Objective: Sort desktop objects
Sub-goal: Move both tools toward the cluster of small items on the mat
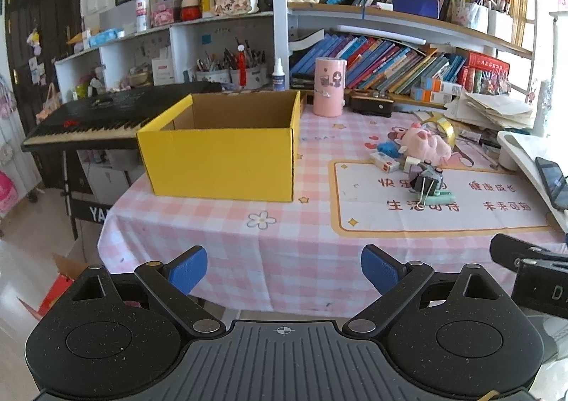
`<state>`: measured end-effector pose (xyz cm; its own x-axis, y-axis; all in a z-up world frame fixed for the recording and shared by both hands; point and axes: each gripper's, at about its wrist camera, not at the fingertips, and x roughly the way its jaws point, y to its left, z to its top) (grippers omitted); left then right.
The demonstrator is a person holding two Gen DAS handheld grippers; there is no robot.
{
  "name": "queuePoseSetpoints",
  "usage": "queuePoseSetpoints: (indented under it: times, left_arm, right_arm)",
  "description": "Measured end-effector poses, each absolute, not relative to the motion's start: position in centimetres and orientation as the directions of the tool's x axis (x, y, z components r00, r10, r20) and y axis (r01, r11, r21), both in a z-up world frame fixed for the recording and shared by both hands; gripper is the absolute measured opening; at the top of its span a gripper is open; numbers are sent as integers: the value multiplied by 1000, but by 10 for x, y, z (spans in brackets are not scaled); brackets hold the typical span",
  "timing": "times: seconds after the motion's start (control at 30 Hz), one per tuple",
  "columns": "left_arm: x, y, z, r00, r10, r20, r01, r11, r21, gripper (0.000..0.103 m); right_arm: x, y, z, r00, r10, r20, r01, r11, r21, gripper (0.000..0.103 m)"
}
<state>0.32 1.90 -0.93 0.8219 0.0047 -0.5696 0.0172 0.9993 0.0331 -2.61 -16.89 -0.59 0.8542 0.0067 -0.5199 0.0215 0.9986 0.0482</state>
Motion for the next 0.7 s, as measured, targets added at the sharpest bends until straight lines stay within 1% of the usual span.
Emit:
queuePoseSetpoints:
  times: [0.27, 0.43, 0.6, 0.7]
  left_arm:
    - [6, 19, -8, 826, 6, -564, 39, 997, 69, 96]
    - [9, 25, -10, 822, -21, -569, 50, 998, 35, 95]
    - [9, 31, -11, 814, -74, -576, 86, 996, -6, 95]
    - [7, 35, -9, 827, -82, -556, 86, 996, -18, 95]
  right_arm:
    - [-26, -169, -3, 863, -4, -504, 34, 998, 50, 103]
    - [-24, -170, -2, 865, -2, -502, 41, 997, 66, 103]
    - [-23, -169, -4, 865, 11, -501, 36, 996, 84, 103]
    - [-22, -169, -4, 866, 14, -501, 36, 995, 91, 103]
